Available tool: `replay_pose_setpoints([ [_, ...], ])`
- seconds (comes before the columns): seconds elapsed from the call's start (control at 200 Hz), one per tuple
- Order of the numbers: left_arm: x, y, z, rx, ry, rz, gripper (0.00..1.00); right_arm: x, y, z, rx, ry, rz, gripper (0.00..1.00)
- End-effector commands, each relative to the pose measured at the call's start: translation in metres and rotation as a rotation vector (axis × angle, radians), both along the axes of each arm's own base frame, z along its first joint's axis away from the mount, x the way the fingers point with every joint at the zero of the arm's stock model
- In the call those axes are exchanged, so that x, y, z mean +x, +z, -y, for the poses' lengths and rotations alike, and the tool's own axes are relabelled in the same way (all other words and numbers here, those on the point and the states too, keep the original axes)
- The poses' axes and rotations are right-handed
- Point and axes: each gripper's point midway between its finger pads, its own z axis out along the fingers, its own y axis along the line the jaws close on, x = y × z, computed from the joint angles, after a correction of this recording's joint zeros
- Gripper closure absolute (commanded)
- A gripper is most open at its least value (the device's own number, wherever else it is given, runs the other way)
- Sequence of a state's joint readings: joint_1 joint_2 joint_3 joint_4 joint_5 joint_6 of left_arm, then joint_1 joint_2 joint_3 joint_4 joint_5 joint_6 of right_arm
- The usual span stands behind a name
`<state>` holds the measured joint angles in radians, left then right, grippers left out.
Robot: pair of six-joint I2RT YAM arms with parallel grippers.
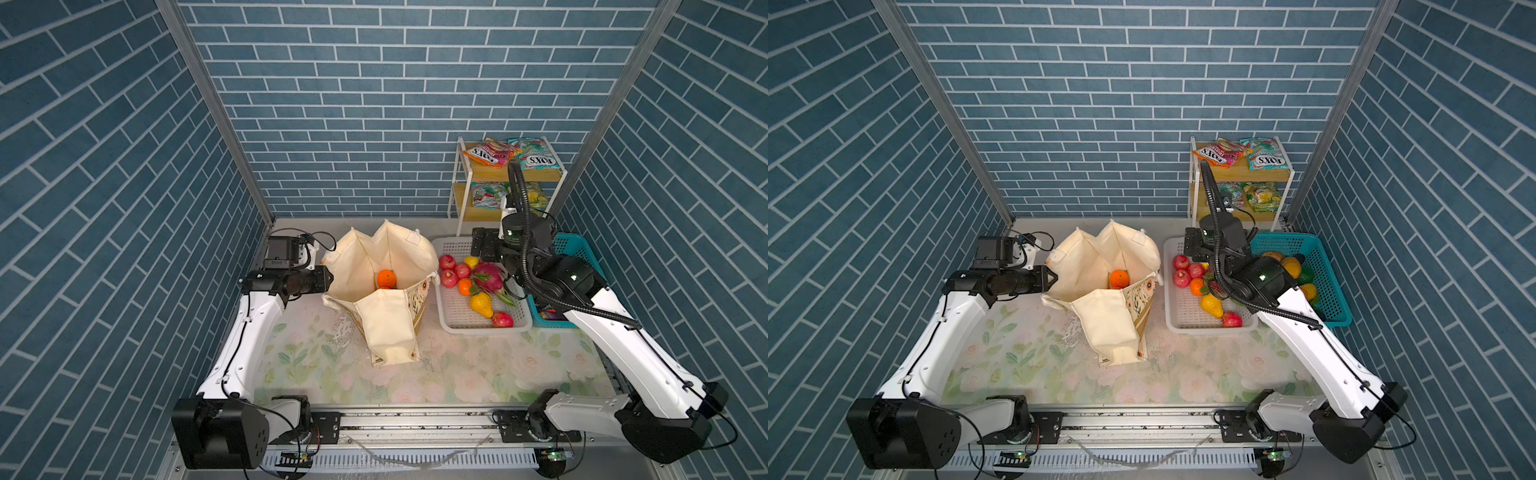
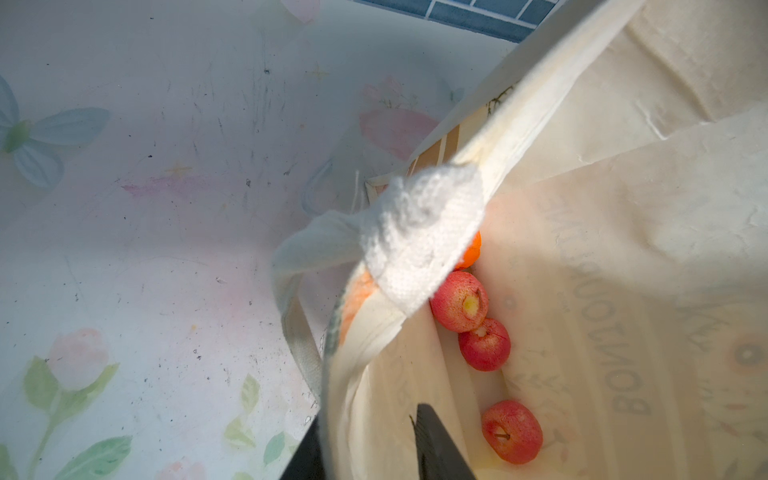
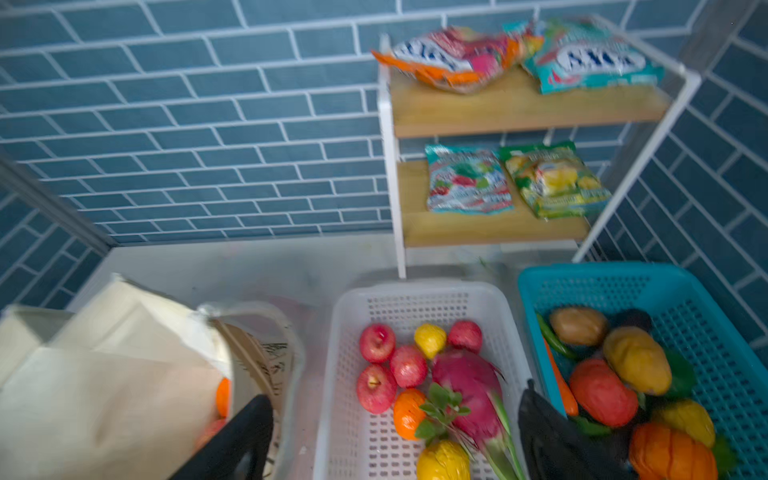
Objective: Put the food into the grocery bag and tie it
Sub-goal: 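Move the right gripper back over the white basket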
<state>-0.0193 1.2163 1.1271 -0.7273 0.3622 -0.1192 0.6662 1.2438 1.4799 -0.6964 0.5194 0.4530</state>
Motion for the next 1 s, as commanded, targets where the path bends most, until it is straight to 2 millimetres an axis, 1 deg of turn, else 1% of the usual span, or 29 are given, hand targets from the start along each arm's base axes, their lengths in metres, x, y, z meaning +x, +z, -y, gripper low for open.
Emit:
replay_pose_setpoints([
  [0.0, -0.005, -0.003, 0.001, 0.003, -0.005, -0.008, 0.64, -0.004, -0.045, 0.023, 0.118, -0.118, -0.161, 0.1],
  [0.035, -0.005, -0.003, 0.001, 0.001, -0.007, -0.01, 0.64, -0.004, -0.063, 0.027, 0.149, -0.14, -0.215, 0.1],
  [0.115, -0.005, -0.004, 0.001, 0.001, -0.006, -0.011, 0.64, 0.001, -0.093, 0.031, 0.208, -0.16, -0.302, 0.11],
  [0.185, -0.004, -0.004, 0.001, 0.002, -0.006, -0.011, 0.64, 0.006, -0.11, 0.035, 0.22, -0.164, -0.344, 0.14],
  [0.25, -0.005, -0.004, 0.001, 0.002, -0.006, -0.012, 0.64, 0.014, -0.122, 0.039, 0.169, -0.151, -0.372, 0.17],
  [0.31, -0.005, -0.004, 0.001, 0.002, -0.006, -0.012, 0.64, 0.021, -0.128, 0.048, 0.082, -0.14, -0.393, 0.21],
  [0.375, -0.004, -0.004, 0.001, 0.0, -0.007, -0.012, 0.64, 0.031, -0.132, 0.059, -0.034, -0.127, -0.431, 0.22],
  [0.415, -0.004, -0.004, 0.001, 0.001, -0.007, -0.013, 0.64, 0.035, -0.132, 0.063, -0.087, -0.106, -0.449, 0.23],
  [0.56, -0.004, -0.004, 0.001, 0.003, -0.005, -0.014, 0.64, 0.054, -0.14, 0.063, -0.253, -0.008, -0.541, 0.26],
  [0.68, -0.004, -0.005, 0.0, 0.006, -0.004, -0.016, 0.64, 0.06, -0.162, 0.066, -0.355, 0.036, -0.65, 0.27],
  [0.825, -0.004, -0.006, 0.0, 0.006, -0.003, -0.018, 0.64, 0.064, -0.184, 0.067, -0.405, 0.07, -0.721, 0.28],
  [0.995, -0.004, -0.005, 0.0, 0.005, -0.003, -0.017, 0.64, 0.079, -0.192, 0.06, -0.394, 0.114, -0.717, 0.27],
])
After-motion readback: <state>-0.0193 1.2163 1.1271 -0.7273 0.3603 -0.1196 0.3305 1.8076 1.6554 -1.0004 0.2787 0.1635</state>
